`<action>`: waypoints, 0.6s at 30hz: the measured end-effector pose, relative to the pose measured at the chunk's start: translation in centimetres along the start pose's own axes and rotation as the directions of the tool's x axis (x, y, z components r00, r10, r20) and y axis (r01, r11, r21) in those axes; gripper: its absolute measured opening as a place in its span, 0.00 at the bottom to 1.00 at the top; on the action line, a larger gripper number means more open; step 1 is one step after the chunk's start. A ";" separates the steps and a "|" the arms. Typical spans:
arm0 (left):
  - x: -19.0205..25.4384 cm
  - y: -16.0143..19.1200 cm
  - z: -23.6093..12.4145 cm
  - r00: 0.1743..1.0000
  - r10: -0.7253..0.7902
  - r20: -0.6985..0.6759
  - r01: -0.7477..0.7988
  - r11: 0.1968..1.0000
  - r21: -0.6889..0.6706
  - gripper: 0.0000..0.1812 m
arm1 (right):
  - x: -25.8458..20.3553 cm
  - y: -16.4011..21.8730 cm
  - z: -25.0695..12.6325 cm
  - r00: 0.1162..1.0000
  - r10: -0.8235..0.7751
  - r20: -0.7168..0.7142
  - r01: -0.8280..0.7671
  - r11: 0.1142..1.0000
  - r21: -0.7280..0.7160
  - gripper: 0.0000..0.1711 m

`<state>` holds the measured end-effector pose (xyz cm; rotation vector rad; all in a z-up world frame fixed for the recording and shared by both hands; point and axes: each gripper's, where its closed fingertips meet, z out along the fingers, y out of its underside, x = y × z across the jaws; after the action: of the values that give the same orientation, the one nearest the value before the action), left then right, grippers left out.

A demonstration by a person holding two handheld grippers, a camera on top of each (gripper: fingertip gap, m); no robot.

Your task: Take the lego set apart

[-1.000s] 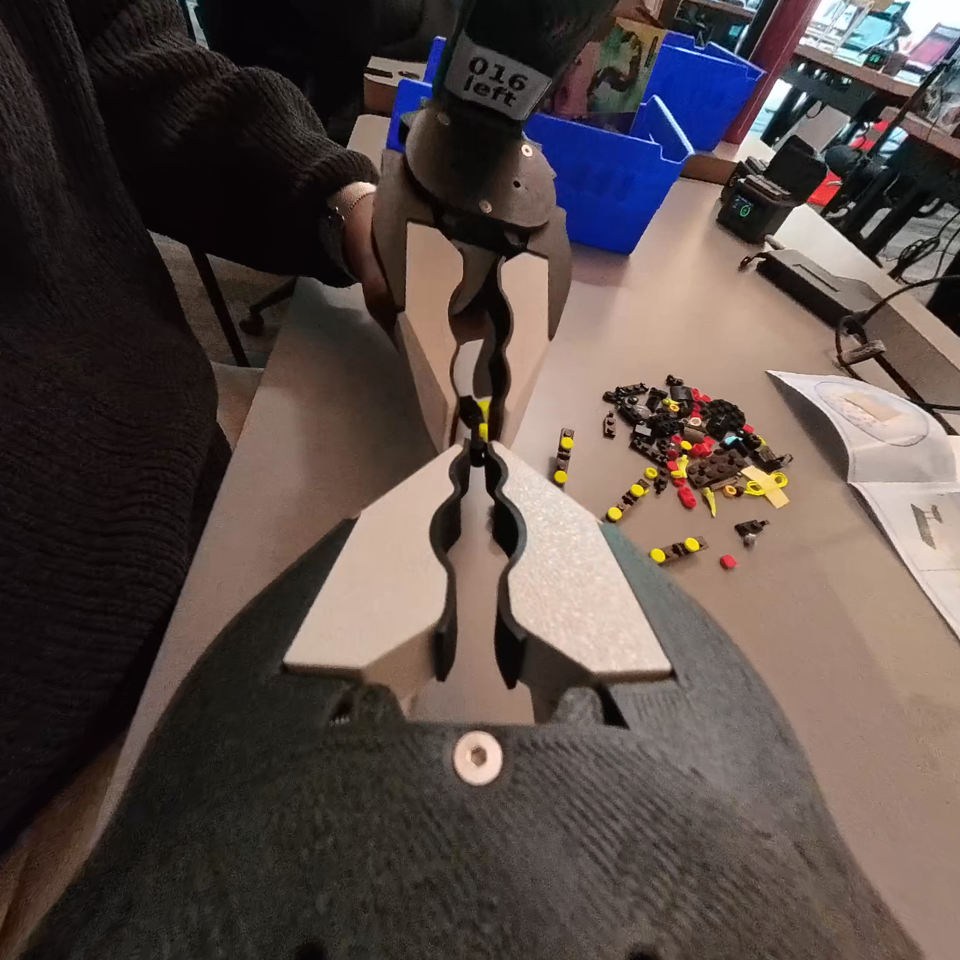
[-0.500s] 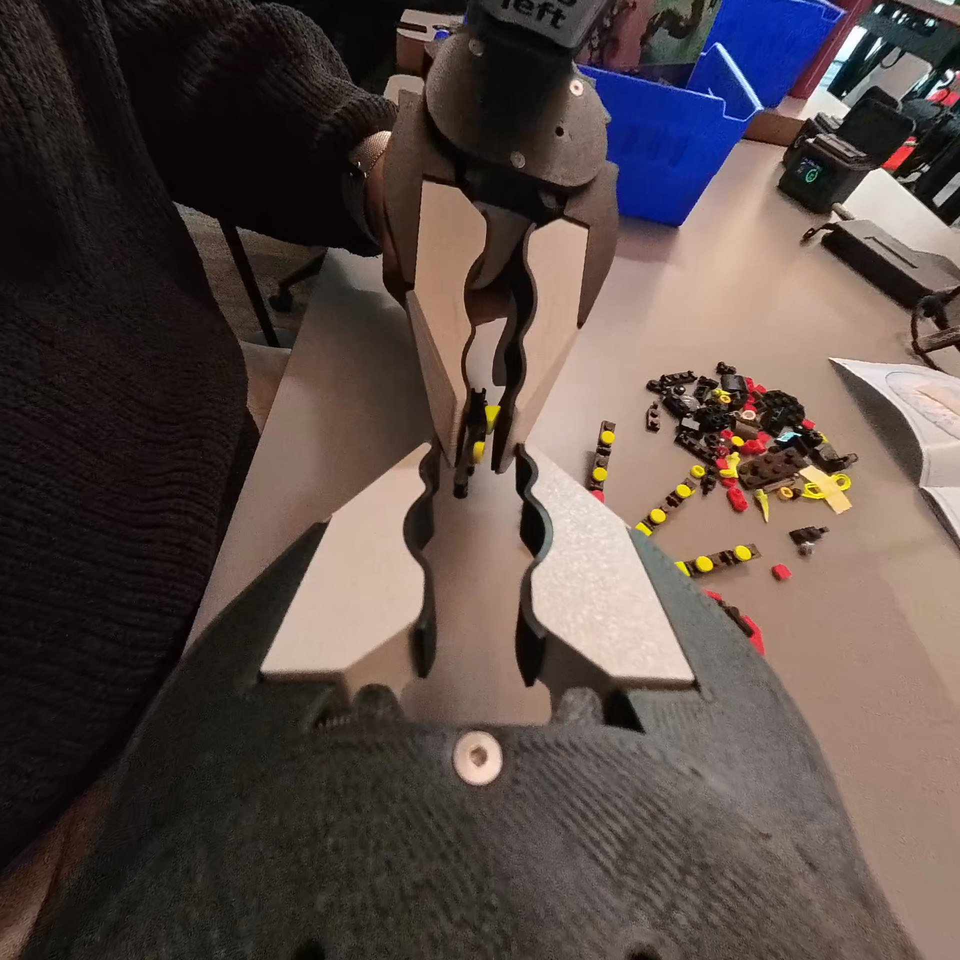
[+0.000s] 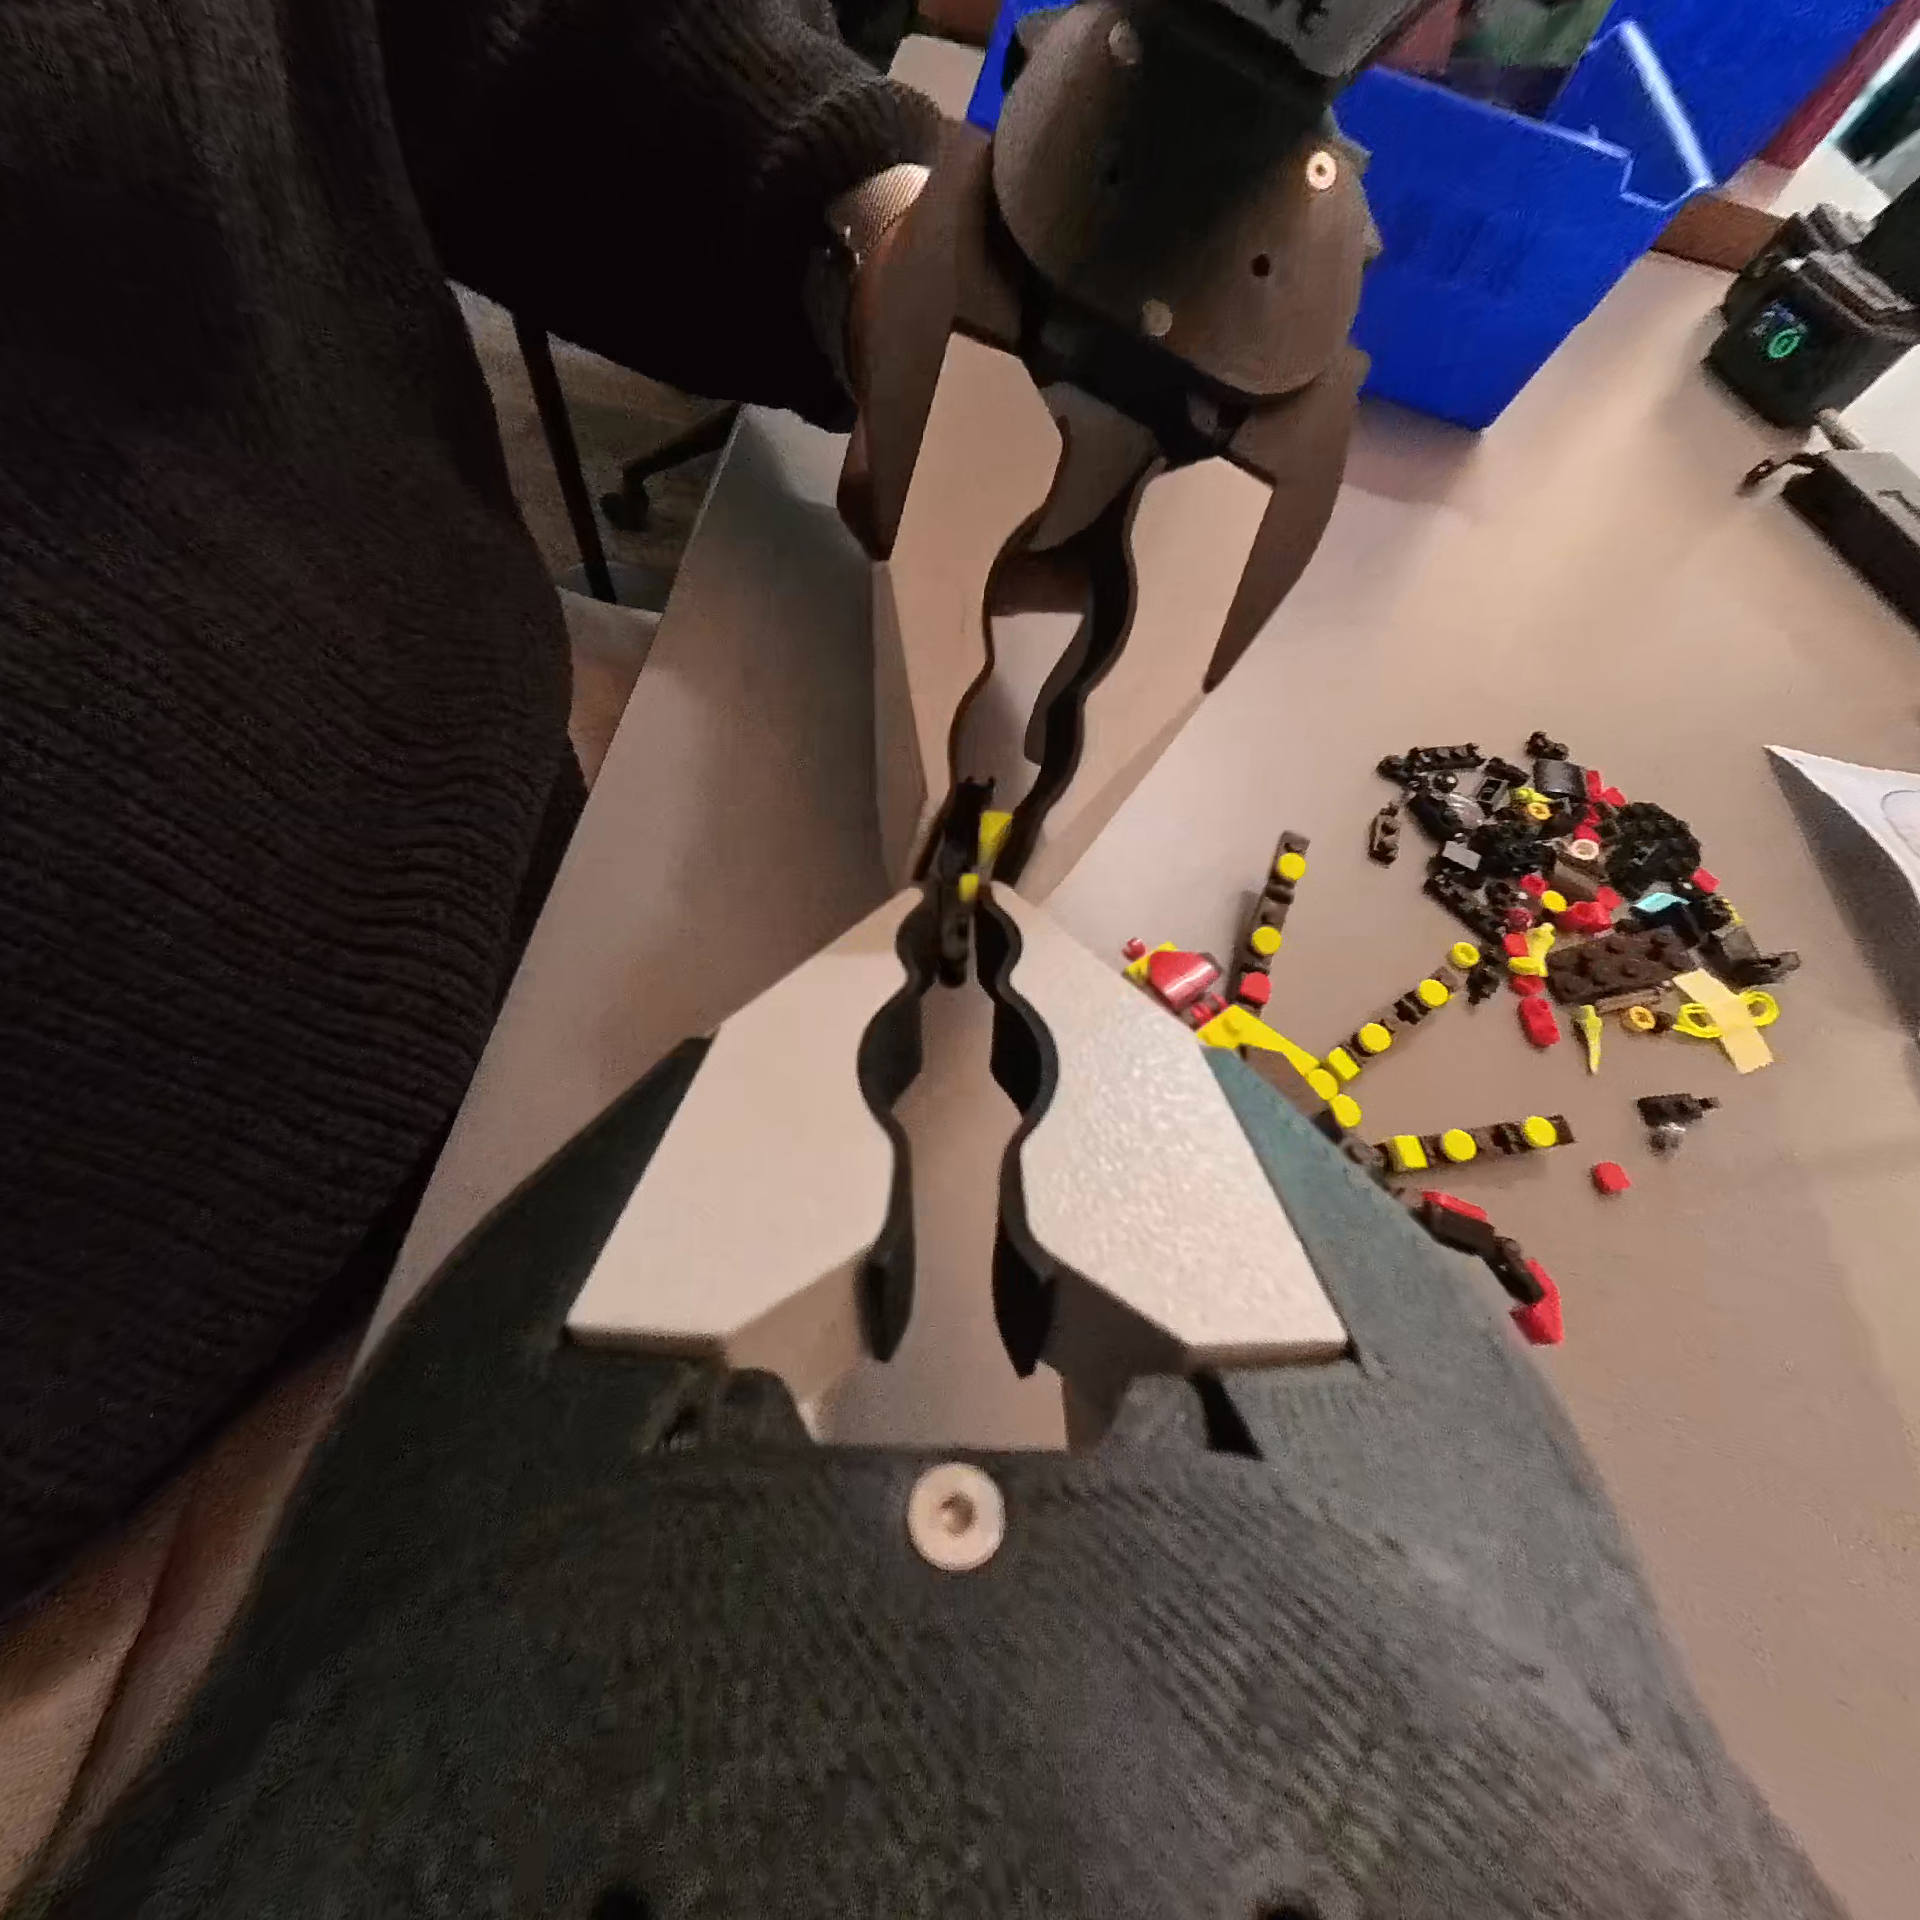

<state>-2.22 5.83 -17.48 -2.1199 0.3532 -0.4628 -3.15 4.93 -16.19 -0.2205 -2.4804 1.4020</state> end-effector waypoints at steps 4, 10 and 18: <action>0.0 0.2 0.0 1.000 0.024 0.016 -0.023 0.999 -0.036 0.07 | 0.0 0.1 0.0 1.000 0.006 -0.012 -0.006 0.999 -0.052 0.03; -3.2 1.8 -1.9 0.984 0.021 0.177 -0.008 0.997 -0.072 0.07 | 0.8 1.0 -1.8 0.997 0.065 -0.042 -0.070 0.986 -0.152 0.03; -11.4 0.5 -10.2 0.857 -0.329 0.395 0.192 0.918 0.347 0.07 | 5.4 -1.6 -7.5 0.952 0.240 -0.189 -0.202 0.959 0.198 0.03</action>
<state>-16.99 2.87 -14.77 -1.9087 -0.2669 -0.1535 -5.92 11.66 -10.23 -0.5942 -2.1978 1.5855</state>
